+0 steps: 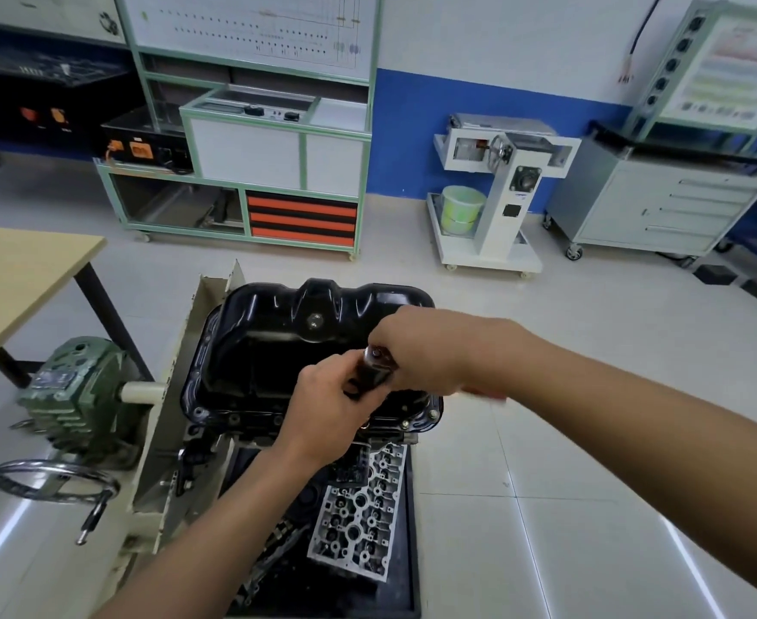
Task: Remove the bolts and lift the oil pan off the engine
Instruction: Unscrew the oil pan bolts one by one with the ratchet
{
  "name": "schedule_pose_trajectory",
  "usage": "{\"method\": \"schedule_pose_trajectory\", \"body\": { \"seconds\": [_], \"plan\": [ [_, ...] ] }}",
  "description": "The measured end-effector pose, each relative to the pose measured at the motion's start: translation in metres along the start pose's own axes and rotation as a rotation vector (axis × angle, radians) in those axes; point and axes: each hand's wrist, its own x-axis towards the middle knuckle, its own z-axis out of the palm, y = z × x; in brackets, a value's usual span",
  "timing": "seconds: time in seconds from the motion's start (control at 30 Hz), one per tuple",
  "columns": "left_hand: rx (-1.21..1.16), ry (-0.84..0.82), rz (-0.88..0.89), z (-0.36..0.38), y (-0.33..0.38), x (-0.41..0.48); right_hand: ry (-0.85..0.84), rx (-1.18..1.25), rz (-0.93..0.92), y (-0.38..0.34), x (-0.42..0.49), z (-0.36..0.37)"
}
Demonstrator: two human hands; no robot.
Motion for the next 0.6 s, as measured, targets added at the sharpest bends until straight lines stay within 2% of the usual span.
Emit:
{"method": "schedule_pose_trajectory", "body": {
  "seconds": [0.07,0.13,0.23,0.33,0.6],
  "plan": [
    [0.002,-0.069,-0.071,-0.002,0.002,0.003,0.058,-0.174,-0.056,-0.002,0.0,-0.003],
    [-0.049,-0.147,-0.129,-0.003,0.005,0.006,0.185,-0.342,-0.167,-0.002,0.004,0.0],
    [-0.121,-0.284,-0.161,-0.011,0.007,0.01,0.289,-0.445,-0.263,0.002,0.011,0.008],
    [-0.116,-0.369,-0.165,-0.021,0.004,0.013,0.279,-0.376,-0.274,0.004,0.008,0.011],
    [-0.118,-0.309,-0.102,-0.014,0.0,0.017,0.115,0.029,0.022,0.009,-0.007,-0.004]
  ]
}}
